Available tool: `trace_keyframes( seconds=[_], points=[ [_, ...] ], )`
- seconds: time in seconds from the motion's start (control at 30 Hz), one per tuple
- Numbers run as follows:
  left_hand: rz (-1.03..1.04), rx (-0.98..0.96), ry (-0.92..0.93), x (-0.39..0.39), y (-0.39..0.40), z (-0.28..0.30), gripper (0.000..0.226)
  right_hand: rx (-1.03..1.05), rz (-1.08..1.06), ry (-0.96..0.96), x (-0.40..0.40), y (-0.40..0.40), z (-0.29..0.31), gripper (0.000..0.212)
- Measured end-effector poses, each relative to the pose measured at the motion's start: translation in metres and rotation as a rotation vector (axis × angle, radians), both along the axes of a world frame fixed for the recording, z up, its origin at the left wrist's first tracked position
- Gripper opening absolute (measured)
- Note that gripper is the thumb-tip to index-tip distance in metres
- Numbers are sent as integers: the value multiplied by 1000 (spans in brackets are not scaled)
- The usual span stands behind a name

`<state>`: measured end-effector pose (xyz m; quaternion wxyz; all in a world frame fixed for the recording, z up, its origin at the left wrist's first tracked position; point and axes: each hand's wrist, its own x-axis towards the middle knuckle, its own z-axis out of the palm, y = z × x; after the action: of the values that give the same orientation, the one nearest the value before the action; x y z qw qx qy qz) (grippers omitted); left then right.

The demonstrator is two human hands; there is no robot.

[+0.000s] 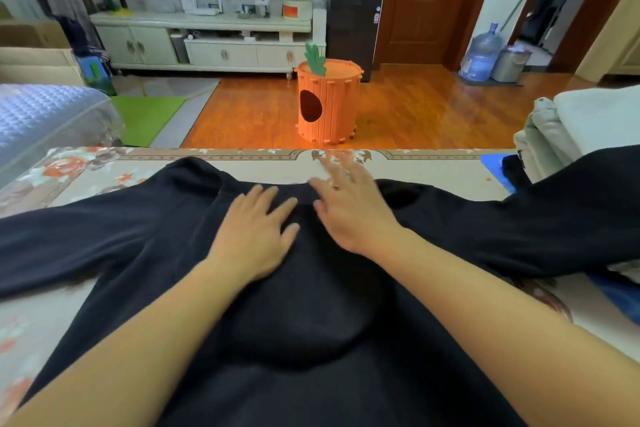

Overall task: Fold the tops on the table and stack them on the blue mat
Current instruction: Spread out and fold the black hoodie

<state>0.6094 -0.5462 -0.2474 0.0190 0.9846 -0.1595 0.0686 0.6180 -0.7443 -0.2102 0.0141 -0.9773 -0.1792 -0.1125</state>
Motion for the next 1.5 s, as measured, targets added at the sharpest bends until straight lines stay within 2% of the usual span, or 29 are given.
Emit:
trace_keyframes(
  seconds=[0.03, 0.07, 0.13, 0.2, 0.3, 0.37, 0.47, 0.53, 0.6, 0.67, 0.73, 0.83, 0.9, 1.03, 1.1, 1.23, 1.3, 1.37, 1.47, 1.5],
  points=[
    [17, 39, 86, 4, -2, -12, 77, -89, 12, 93, 14, -2, -10, 52],
    [50, 41, 152, 6, -1, -24, 76, -107, -87, 240, 24, -14, -17, 58],
    [88, -4, 178, 9, 3, -38, 69, 8, -402, 490, 30, -50, -29, 68],
    [106, -10, 170, 10, 1, -40, 65, 20, -569, 570, 25, -78, -40, 71],
    [136, -2, 169, 9, -3, -34, 64, -59, -641, 665, 37, -77, -26, 66],
    [139, 3, 198, 9, -4, -31, 64, -41, -705, 592, 51, -45, -1, 60],
    [140, 64, 254, 13, -3, -19, 64, 130, -410, 256, 52, 18, -7, 43],
    [71, 166, 247, 25, 1, -5, 64, 170, -316, 295, 34, 46, -39, 54],
    [-14, 299, 119, 48, 14, 9, 60, 90, -342, 245, 30, 46, -68, 61],
    [22, 341, 59, 71, 40, 15, 63, 74, -345, 231, 32, 40, -70, 62],
    [168, 240, 153, 86, 75, 5, 72, 81, -342, 194, 34, 39, -70, 63],
    [432, -89, 357, 75, 117, -22, 73, 53, -344, 178, 34, 42, -73, 64],
    [495, -145, 375, 73, 122, -30, 69, 50, -344, 160, 32, 42, -73, 65],
    [498, -184, 281, 104, 135, -13, 54, 39, -355, 150, 32, 41, -72, 65],
    [471, -170, 253, 117, 153, -8, 60, 40, -355, 160, 32, 42, -72, 64],
    [565, -151, 225, 142, 174, -6, 65, 29, -370, 153, 31, 43, -72, 66],
    [506, -170, 261, 156, 177, 1, 47, 24, -379, 152, 32, 43, -73, 68],
    [482, -235, 185, 163, 179, 7, 15, 24, -377, 153, 33, 44, -73, 67],
    [617, -309, 78, 162, 174, -2, 12, 37, -391, 157, 31, 44, -71, 66],
    [685, -325, 68, 163, 171, -7, 20, 36, -410, 157, 29, 44, -69, 66]
  ],
)
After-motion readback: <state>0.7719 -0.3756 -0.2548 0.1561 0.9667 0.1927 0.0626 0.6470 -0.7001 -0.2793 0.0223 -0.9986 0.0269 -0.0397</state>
